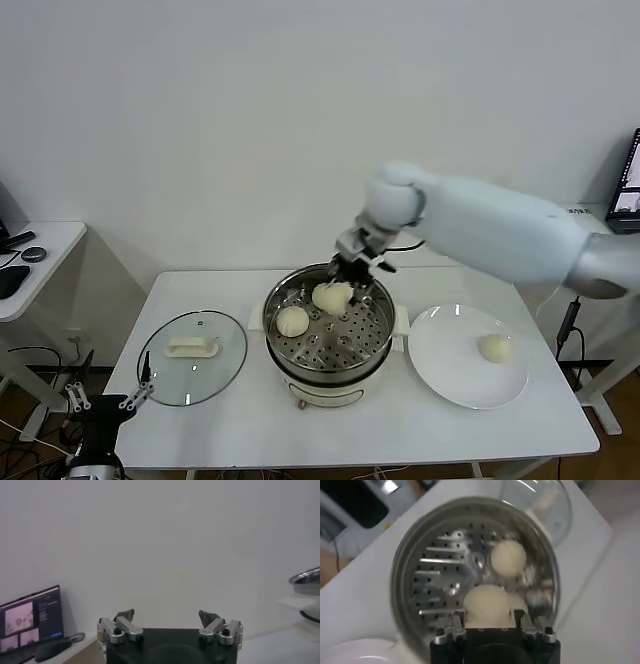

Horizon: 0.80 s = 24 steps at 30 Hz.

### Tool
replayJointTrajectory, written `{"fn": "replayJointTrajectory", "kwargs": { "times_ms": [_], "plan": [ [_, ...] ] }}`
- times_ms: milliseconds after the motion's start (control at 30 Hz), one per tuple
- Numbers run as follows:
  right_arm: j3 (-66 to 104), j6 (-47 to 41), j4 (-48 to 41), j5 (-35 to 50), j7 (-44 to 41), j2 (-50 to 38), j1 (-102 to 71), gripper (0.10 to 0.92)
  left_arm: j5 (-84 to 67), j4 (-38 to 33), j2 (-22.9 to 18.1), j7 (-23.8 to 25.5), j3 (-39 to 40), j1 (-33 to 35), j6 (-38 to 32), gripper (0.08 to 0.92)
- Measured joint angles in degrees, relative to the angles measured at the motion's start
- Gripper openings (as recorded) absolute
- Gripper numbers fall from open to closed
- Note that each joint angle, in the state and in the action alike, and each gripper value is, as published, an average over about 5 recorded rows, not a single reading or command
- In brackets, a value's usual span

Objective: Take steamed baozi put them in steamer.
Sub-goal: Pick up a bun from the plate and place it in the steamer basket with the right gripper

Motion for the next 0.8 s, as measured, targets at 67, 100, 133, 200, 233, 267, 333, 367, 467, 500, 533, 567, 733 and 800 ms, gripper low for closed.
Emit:
{"fn": "replayJointTrajectory", "kwargs": {
  "times_ms": [67,100,133,200,233,267,333,367,467,500,533,567,733,800],
  "plan": [
    [-1.1,2.5,-0.3,-1.1,0.2,1.6,-0.5,0.576,0.0,-0.1,-0.2,0.0,-0.2,0.1,0.0,0.823],
    [-1.5,3.7,-0.3,-1.7,0.2,2.3,-0.7,0.576,0.0,-0.1,-0.3,0.0,-0.3,0.1,0.0,0.823],
    [-1.9,4.9,-0.4,-2.3,0.3,2.9,-1.0,0.577,0.0,-0.2,-0.4,0.0,-0.3,0.1,0.0,0.823],
    [-2.7,7.2,-0.4,-3.6,0.2,3.8,-1.5,0.577,0.0,-0.3,-0.4,0.0,-0.4,0.1,0.0,0.823],
    [-3.0,8.3,-0.4,-4.2,0.2,4.2,-1.7,0.577,0.1,-0.3,-0.5,0.0,-0.5,0.1,0.0,0.823],
    [-3.3,9.4,-0.4,-4.9,0.1,4.6,-1.9,0.577,0.1,-0.3,-0.5,0.0,-0.5,0.1,0.0,0.823],
    [-3.8,11.3,-0.3,-6.2,-0.1,5.1,-2.3,0.577,0.1,-0.4,-0.6,0.0,-0.6,0.1,0.0,0.823],
    [-4.0,12.2,-0.2,-6.7,-0.2,5.3,-2.4,0.577,0.1,-0.3,-0.6,0.0,-0.6,0.1,0.0,0.823],
    [-4.6,14.6,0.2,-8.1,-0.6,5.7,-2.5,0.577,0.1,-0.3,-0.7,0.0,-0.7,0.2,-0.1,0.823],
    [-4.7,15.3,0.3,-8.5,-0.7,5.7,-2.5,0.577,0.1,-0.3,-0.7,0.0,-0.7,0.2,-0.1,0.823],
    [-4.8,15.9,0.4,-8.9,-0.8,5.8,-2.5,0.577,0.1,-0.3,-0.8,0.0,-0.7,0.2,-0.1,0.823],
    [-5.0,16.4,0.5,-9.2,-0.9,5.9,-2.5,0.577,0.1,-0.3,-0.8,0.0,-0.7,0.2,-0.1,0.823],
    [-5.4,18.2,0.6,-10.2,-1.2,6.1,-2.9,0.595,0.0,-0.3,-0.8,0.0,-0.7,0.3,-0.2,0.823],
    [-5.4,18.7,0.7,-10.4,-1.0,6.2,-3.1,0.629,0.0,-0.3,-0.8,0.1,-0.6,0.4,-0.2,0.823]
  ]
}}
